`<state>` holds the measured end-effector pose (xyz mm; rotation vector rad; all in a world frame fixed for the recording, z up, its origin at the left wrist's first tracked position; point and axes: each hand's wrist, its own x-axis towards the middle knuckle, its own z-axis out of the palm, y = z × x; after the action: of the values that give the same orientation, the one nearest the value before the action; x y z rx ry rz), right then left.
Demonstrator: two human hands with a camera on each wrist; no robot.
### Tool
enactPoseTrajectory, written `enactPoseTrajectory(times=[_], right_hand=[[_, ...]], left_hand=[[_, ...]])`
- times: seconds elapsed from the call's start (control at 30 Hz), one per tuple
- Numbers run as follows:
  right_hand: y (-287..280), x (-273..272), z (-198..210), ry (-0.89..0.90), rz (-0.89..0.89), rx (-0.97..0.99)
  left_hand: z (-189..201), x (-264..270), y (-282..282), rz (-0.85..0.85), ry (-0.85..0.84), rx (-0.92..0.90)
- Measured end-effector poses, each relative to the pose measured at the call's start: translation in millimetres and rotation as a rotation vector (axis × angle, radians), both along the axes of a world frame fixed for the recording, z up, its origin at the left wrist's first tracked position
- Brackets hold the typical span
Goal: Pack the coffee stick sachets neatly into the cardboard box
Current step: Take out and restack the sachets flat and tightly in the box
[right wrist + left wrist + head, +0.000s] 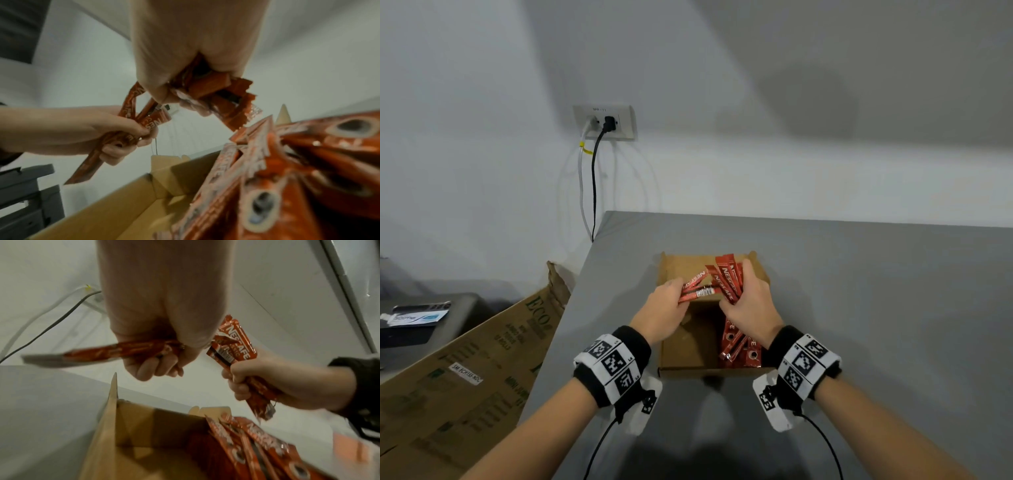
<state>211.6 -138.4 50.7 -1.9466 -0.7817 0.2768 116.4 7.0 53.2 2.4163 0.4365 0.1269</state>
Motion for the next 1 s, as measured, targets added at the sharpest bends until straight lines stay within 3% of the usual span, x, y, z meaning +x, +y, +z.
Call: enactPoseTrajectory(times=[0.13,0.23,0.4,0.63,0.8,0.9,1.0], right_hand=[[-7.6,3.0,0.8,0.038,-0.111,0.132],[-9.9,5.1,5.2,0.009,-0.144,0.219],[-11.3,4.1,13.4,-0.108,0.269,-0.099],[-3.3,11.6,11.3,-0.123,0.111,-0.064],[-3.1,9.3,19.9,-0.134,0.198,0.012],[-2.4,4.0,19.0,-0.205,0.284,-0.049],[-3.0,7.6,18.0,-0.173,0.092,0.013]], left_hand=[[0.0,-6.0,-4.8,-0.023,-0.054,0.109],[-1.5,-7.0,-2.0,-0.065,-0.025,-0.01],[-3.5,-1.6,6.7,-0.146,0.11,-0.102],[5.2,7.3,10.4,-0.139,0.094,-0.17],[9.8,12.3,11.5,-0.199,0.205,-0.293],[11.6,14.5,9.8,-0.209,0.285,-0.324],[11.2,12.5,13.0,-0.154,0.213,-0.249]])
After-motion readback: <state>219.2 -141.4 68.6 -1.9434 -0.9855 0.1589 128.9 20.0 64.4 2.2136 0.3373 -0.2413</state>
